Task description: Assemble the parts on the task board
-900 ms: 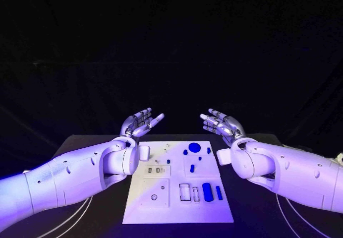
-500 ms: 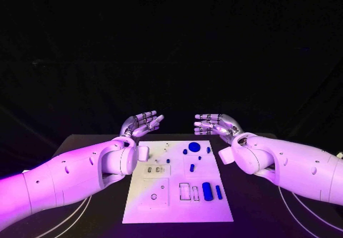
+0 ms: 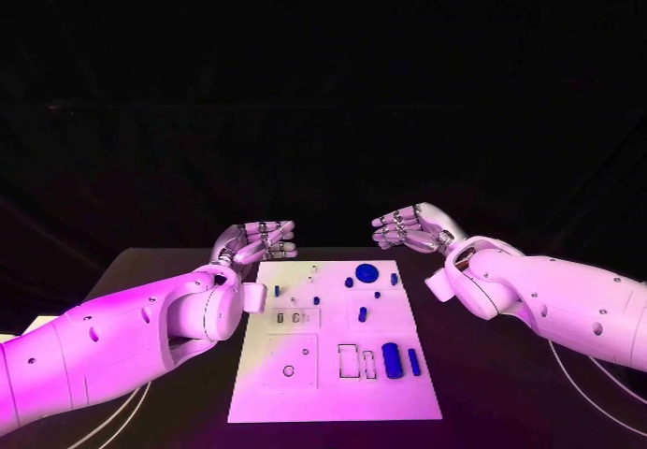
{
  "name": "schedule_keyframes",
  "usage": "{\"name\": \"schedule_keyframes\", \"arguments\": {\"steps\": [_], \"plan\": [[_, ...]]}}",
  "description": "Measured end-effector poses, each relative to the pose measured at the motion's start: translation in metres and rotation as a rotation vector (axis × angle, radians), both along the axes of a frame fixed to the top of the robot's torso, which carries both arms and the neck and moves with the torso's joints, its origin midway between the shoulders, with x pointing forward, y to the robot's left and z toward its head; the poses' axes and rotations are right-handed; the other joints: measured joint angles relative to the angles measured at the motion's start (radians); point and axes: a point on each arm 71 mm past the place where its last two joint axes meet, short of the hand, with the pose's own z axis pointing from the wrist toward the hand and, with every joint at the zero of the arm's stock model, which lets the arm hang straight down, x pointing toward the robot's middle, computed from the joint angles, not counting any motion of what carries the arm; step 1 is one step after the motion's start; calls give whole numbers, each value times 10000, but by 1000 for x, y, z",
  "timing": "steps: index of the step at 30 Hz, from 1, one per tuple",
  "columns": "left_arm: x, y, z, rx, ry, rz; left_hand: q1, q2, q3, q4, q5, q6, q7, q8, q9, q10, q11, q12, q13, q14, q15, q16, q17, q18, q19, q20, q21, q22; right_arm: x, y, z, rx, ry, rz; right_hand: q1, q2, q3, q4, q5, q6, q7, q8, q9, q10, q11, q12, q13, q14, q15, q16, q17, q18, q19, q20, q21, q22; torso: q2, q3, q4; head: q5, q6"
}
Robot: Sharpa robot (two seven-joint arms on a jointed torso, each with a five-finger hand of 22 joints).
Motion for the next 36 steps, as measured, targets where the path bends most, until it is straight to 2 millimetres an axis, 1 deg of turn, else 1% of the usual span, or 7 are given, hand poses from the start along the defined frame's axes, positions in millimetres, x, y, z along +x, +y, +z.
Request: {"name": "schedule_keyframes", "arguments": {"steps": [5,11,13,19,24,32,36], "plan": [[-8,0,8,-173,-37,-265,25,133,-36,-154,-38,387,-72,0,-3,471,-102,-50,-1,506,-150,75,314,-1,511,-158,175,62,3,3,8,-1038,-412,221,52,-95,172,-51,0,253,-85,-48,1,329,-77,-53,16,547,-158,0,77,1,400,-142,167,17,205,-12,56,-78,50],[-22,-6,18,-434,-24,-738,25,133,-92,-210,-38,387,-72,-87,-33,495,-103,-198,-24,506,-150,11,414,-1,510,-158,174,62,6,12,16,-3217,-931,694,10,-327,306,-52,0,553,-209,-47,22,777,-271,-54,48,1560,-485,325,325,0,1346,-541,678,220,534,-46,160,-200,136],[-26,-8,20,-497,-2,-875,25,133,-92,-210,-37,387,-72,-87,-32,495,-103,-198,-31,506,-150,-4,430,-1,510,-157,173,55,7,16,16,-3969,-1094,832,12,-690,401,-12,-148,929,-405,-48,37,1285,-536,-94,82,3026,-951,972,848,1,2727,-1102,1558,601,628,-55,200,-241,161],[-36,-11,28,-659,17,-1191,26,132,-119,-237,-37,386,-72,-144,-42,476,-84,-254,-41,467,-112,-61,479,-1,509,-156,172,46,12,23,16,-6212,-1687,956,-140,-837,453,24,-154,1090,-567,-86,37,1558,-807,-116,82,3340,-1224,2030,1773,0,3862,-1512,2634,1138,929,-76,331,-363,264],[-41,-12,34,-764,-15,-1351,25,132,-119,-237,-37,386,-72,-144,-42,459,-68,-297,-42,467,-112,-61,482,-1,508,-156,171,46,16,29,19,-7422,-2134,970,-218,-915,715,11,-154,1138,-615,-86,36,1575,-824,-151,66,3335,-1246,2714,2453,1,4208,-1615,3498,1642,1173,-82,435,-428,349],[-47,-16,41,-868,-42,-1557,26,132,-147,-264,-37,386,-72,-144,-42,459,-68,-297,-41,467,-112,-66,501,-1,508,-156,169,46,19,37,18,-8503,-2478,1043,-350,-1047,1068,50,-154,1136,-615,-125,25,1225,-799,-157,45,3345,-1326,3920,3433,1,4207,-1615,4649,2423,1421,-88,543,-491,413],[-48,-17,42,-902,-28,-1647,26,132,-147,-264,-37,348,-35,-181,-50,459,-68,-355,-51,467,-112,-120,522,-2,508,-155,168,37,21,40,17,-8861,-2545,1055,-402,-1099,1275,117,-154,1136,-615,-125,25,1212,-787,-157,45,3345,-1326,4561,3949,2,4097,-1609,5935,3686,1524,-84,575,-529,439]]}}
